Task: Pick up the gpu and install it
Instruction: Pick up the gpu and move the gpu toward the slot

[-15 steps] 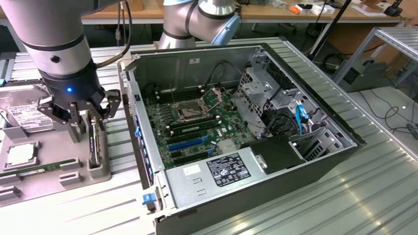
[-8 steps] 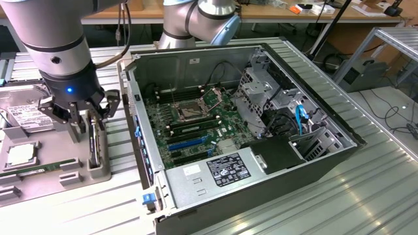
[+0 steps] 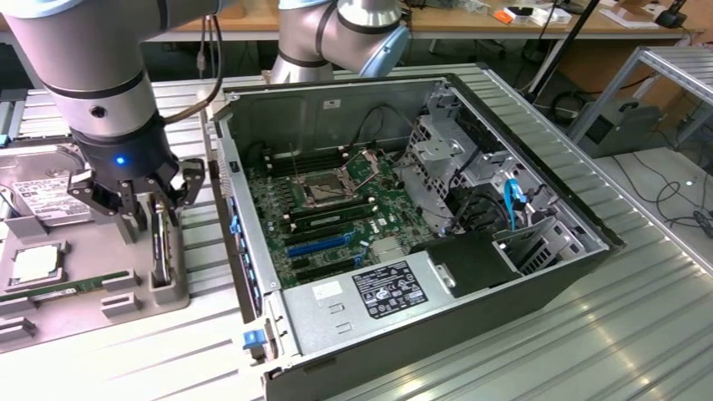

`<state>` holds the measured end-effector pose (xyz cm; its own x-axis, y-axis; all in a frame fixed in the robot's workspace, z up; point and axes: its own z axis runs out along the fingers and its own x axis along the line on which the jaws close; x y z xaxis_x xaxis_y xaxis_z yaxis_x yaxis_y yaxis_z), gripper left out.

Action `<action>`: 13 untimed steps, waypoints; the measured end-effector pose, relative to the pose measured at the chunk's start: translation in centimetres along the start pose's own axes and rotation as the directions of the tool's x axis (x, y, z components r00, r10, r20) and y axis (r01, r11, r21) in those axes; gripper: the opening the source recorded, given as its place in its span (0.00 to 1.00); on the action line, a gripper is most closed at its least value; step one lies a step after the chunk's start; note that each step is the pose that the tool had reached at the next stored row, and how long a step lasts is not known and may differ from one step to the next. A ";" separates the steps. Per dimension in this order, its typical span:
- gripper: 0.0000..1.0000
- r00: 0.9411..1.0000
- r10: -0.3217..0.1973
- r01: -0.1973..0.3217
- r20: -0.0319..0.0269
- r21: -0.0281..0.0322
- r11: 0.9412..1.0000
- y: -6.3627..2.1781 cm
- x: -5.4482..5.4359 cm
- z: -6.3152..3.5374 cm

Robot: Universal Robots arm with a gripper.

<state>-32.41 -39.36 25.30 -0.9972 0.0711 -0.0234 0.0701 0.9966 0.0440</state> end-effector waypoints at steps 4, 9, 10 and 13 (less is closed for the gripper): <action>0.44 1.000 0.000 0.000 0.000 0.000 1.000 -0.02 0.0 0.41; 0.44 1.000 0.000 0.000 0.000 0.000 1.000 -0.04 0.0 0.92; 0.44 1.000 0.000 0.000 0.000 0.000 1.000 -0.04 0.0 0.96; 0.44 1.000 0.000 0.000 0.000 0.000 1.000 -0.04 0.0 0.98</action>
<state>-32.41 -39.36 24.33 -0.9972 0.0712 -0.0234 0.0701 0.9966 0.0439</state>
